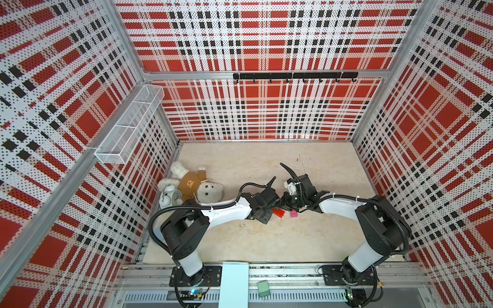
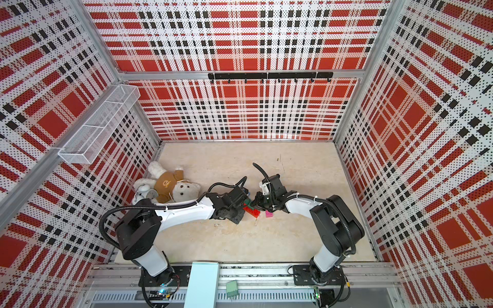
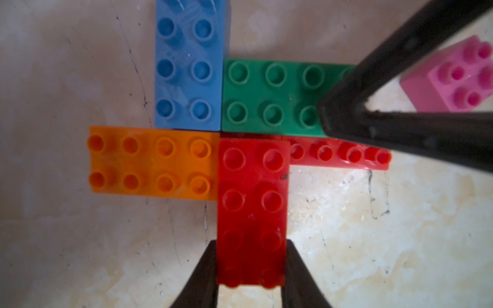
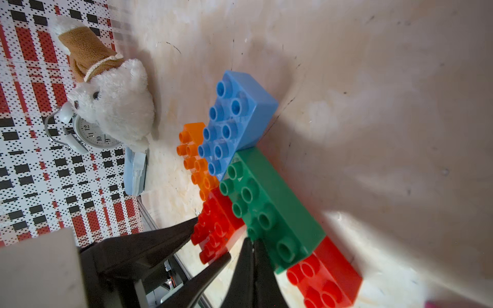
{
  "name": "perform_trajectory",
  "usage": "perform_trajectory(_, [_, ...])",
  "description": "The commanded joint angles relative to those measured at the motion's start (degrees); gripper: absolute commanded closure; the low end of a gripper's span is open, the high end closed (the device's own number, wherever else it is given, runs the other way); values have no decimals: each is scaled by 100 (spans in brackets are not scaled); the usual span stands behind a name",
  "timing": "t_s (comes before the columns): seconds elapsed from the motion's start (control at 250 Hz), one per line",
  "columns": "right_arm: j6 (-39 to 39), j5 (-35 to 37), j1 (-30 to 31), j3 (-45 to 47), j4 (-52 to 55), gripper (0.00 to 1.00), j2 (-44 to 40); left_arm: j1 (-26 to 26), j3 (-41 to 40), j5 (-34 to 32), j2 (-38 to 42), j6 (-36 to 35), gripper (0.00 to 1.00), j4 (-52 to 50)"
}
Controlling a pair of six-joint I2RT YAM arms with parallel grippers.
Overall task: Assemble a small pinwheel with lego
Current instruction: Assemble the lego brick with the lego brick.
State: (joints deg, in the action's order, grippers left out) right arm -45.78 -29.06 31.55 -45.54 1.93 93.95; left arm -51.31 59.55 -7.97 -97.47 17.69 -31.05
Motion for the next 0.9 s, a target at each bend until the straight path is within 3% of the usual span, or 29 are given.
perform_trajectory(0.0, [57, 90, 28, -147, -43, 95, -6, 66, 136, -167, -145, -6, 78, -165])
perform_trajectory(0.336, [-342, -479, 102, -15, -1101, 95, 159, 86, 153, -71, -202, -47, 78, -51])
perform_trajectory(0.896, [-267, -307, 183, -189, -890, 95, 710, 113, 174, -7, -193, -73, 78, 2])
